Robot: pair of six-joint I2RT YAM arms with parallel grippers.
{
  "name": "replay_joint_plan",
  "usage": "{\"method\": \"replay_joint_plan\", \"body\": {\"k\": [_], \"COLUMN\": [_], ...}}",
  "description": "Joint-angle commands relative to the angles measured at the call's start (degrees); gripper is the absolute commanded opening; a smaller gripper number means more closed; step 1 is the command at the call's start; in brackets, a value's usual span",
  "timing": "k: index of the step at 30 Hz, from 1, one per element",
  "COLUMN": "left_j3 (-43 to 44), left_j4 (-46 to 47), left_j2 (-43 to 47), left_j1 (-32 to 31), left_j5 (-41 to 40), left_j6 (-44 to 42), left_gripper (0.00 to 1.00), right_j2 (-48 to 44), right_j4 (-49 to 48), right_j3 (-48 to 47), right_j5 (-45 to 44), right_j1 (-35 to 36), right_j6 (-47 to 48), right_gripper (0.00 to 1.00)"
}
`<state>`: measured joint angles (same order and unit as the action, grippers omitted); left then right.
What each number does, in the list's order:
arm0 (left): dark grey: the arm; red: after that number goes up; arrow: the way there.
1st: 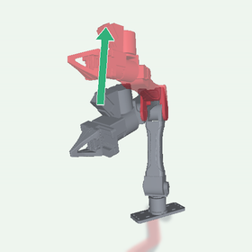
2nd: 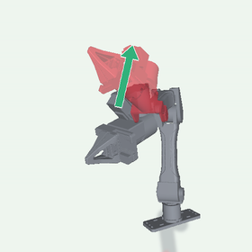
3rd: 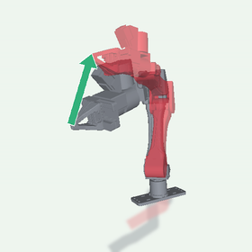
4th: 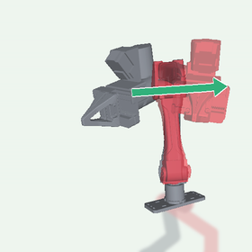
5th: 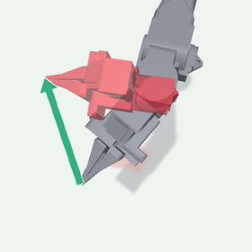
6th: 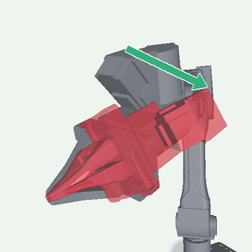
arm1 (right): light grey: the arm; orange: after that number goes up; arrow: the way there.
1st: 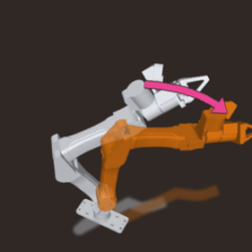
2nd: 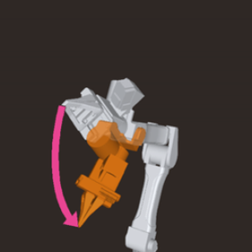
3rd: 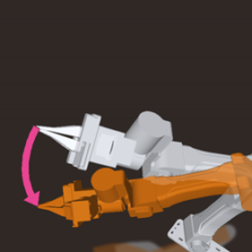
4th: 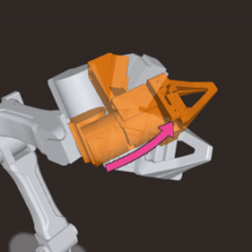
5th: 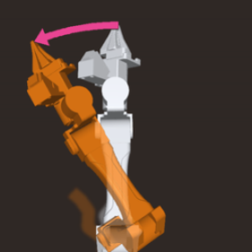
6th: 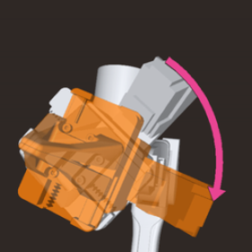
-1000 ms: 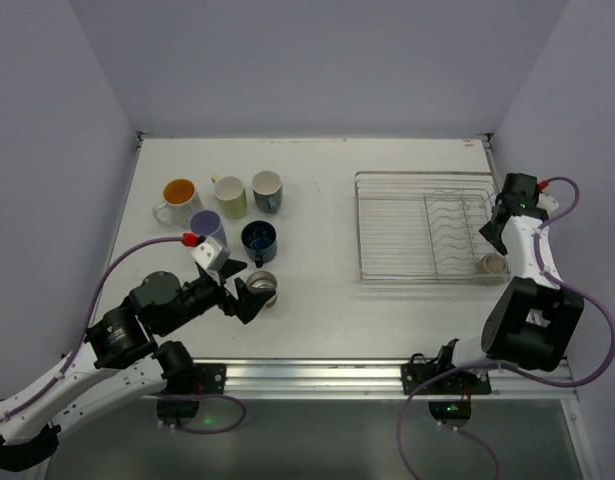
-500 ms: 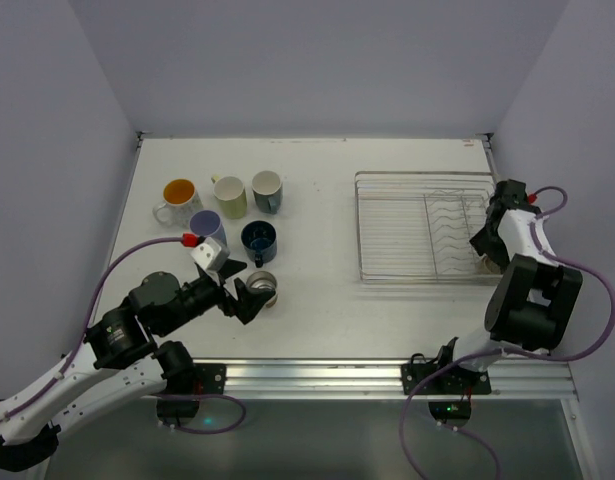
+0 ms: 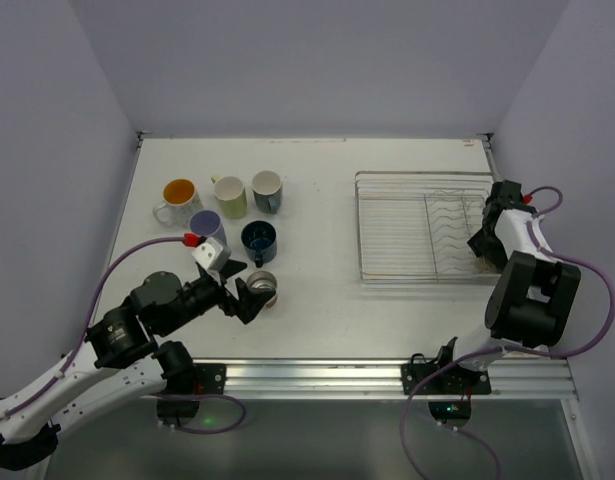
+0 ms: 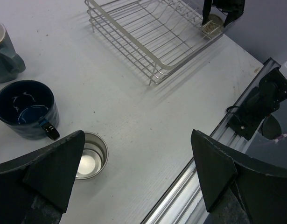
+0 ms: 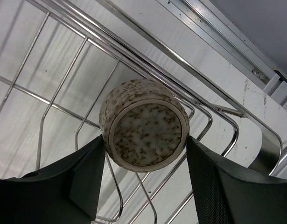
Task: Unload the cups from the dish rack
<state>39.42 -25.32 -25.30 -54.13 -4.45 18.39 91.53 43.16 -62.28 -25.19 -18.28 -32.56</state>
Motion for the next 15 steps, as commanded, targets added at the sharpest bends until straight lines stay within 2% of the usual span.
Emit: {"method": "replay_joint_plan", "body": {"k": [1,7,15], "left_j3": [0.1,0.0,-0.1], "left_j4": [0.7,0.7,1.2], "left_j2": [-0.7,-1.8,-2.6], "left_j1": [-0.6,-0.5,0.0], "left_j5": [-1.0,-0.8,-0.7], "left_j6": [-0.7,-0.7,-0.9], "left_gripper": [1.00,1.00,1.00], "right_j2": [-5.2,-13.3,-19.5], "right_j4": [-9.2,-16.6,-20.7], "right_j3": [1.6,4.4,5.2], "right_j5": [-0.3,-0.1,2.3], "right_j1": [0.9,1.7,2.3], "right_j6": [-0.9,2.0,3.0], "right_gripper": [0.35,0.34,0.33]}}
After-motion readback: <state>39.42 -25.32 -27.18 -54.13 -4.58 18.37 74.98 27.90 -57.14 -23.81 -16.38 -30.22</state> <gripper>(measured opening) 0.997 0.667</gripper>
